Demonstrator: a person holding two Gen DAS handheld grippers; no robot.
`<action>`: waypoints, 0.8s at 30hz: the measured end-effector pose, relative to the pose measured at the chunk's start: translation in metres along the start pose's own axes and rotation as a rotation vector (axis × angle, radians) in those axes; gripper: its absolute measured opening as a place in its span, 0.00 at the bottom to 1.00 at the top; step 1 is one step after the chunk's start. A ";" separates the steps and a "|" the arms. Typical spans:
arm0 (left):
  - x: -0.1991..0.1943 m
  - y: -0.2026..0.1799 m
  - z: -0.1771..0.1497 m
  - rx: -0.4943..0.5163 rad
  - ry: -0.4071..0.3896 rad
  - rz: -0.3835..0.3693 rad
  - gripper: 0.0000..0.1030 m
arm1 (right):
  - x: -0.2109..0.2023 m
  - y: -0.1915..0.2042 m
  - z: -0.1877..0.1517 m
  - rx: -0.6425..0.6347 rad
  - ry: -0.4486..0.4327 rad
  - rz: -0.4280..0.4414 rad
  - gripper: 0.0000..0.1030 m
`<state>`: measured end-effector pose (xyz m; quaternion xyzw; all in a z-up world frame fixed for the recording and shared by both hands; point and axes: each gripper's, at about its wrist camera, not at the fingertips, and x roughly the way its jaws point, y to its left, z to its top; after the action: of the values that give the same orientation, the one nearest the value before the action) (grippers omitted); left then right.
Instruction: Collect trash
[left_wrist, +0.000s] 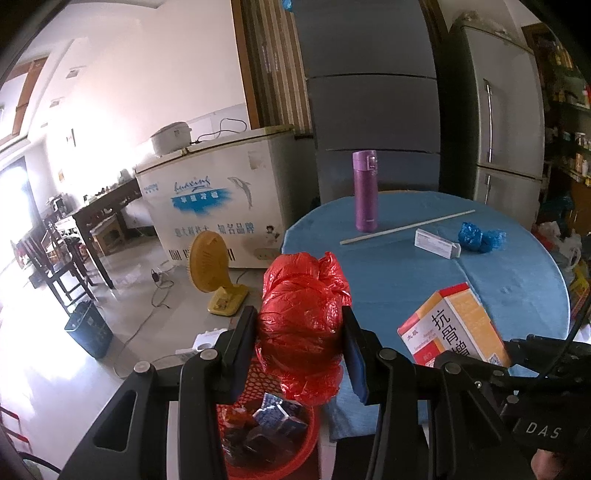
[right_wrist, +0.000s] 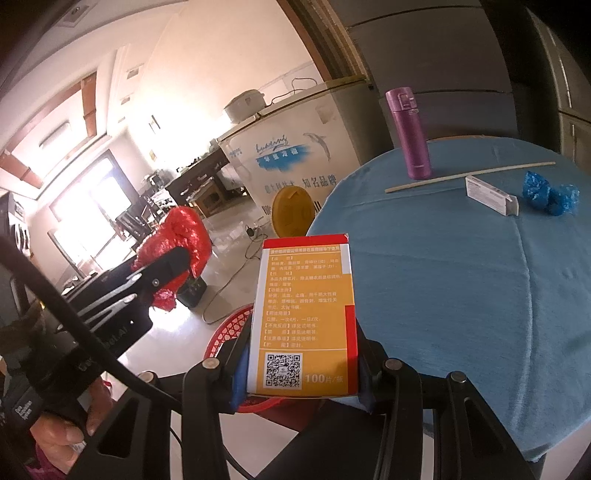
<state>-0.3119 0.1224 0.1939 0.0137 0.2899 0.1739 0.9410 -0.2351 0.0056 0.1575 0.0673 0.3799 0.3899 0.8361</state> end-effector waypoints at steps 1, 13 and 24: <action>0.000 -0.001 0.000 0.000 0.003 -0.005 0.45 | -0.001 -0.001 0.000 0.002 -0.003 0.001 0.47; -0.006 -0.017 0.005 0.013 0.023 -0.048 0.45 | -0.020 -0.009 -0.002 0.037 -0.049 0.013 0.47; -0.002 -0.013 0.000 0.006 0.039 -0.056 0.45 | -0.023 -0.011 -0.004 0.049 -0.051 0.008 0.47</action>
<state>-0.3092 0.1091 0.1928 0.0047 0.3090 0.1468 0.9397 -0.2410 -0.0189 0.1634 0.0993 0.3676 0.3818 0.8422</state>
